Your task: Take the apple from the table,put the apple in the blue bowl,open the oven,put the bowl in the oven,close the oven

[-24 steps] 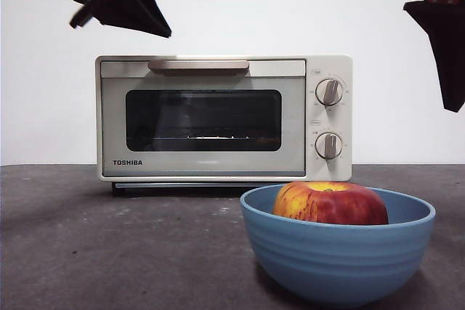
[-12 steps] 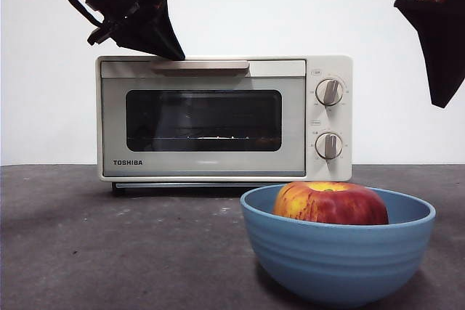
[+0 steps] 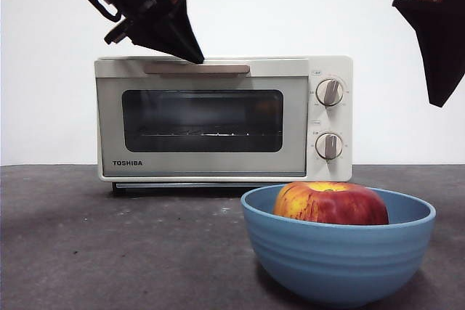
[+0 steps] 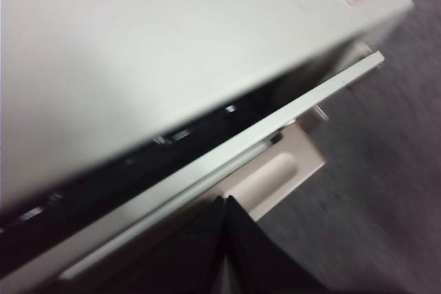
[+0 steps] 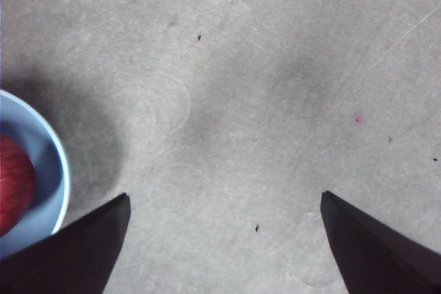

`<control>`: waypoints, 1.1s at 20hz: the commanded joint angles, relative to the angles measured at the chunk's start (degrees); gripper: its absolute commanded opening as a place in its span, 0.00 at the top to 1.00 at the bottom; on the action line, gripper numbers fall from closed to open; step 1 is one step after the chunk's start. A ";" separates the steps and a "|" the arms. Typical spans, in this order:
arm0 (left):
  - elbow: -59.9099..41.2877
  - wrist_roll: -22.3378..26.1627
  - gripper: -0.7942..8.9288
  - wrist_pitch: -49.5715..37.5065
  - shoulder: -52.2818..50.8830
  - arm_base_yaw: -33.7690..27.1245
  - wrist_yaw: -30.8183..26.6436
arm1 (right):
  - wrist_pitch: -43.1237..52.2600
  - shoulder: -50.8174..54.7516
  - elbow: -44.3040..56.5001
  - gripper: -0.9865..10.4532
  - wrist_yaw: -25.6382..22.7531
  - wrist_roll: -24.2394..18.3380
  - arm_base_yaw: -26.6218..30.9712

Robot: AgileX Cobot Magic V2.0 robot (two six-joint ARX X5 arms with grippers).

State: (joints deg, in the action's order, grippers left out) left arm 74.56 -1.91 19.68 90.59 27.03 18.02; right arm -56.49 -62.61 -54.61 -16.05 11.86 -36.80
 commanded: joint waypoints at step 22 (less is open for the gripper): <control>-0.13 2.75 0.91 22.49 -8.09 1.49 7.50 | -1.20 -0.96 -0.87 0.55 15.17 0.81 2.25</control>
State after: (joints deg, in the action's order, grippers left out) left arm 73.80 -0.10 42.65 82.24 28.38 25.39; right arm -58.13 -62.74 -54.61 -1.08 12.29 -34.20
